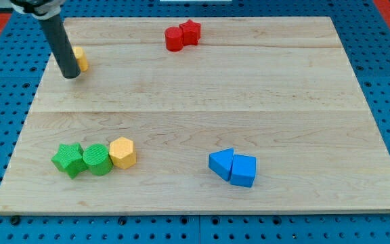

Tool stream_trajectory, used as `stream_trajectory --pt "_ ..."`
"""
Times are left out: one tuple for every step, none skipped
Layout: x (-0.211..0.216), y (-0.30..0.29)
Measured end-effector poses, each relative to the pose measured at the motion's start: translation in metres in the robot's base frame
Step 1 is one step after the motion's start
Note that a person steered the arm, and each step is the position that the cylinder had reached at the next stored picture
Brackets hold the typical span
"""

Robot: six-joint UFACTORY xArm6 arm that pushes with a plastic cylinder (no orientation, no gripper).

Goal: Push yellow hexagon into yellow heart

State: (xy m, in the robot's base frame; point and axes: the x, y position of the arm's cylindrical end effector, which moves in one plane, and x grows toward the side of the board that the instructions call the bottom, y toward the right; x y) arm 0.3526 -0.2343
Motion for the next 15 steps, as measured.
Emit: stream_trajectory --pt "-0.052 0.026" --pt "-0.079 0.028" --pt "-0.082 0.028" --pt "-0.102 0.039" --pt "-0.025 0.063" --pt "0.057 0.168" --pt "0.154 0.255" --pt "0.224 0.233" --pt "0.201 0.177" --pt "0.171 0.135" --pt "0.199 0.134" --pt "0.233 0.156" --pt "0.207 0.129" --pt "0.156 0.106" --pt "0.158 0.104"
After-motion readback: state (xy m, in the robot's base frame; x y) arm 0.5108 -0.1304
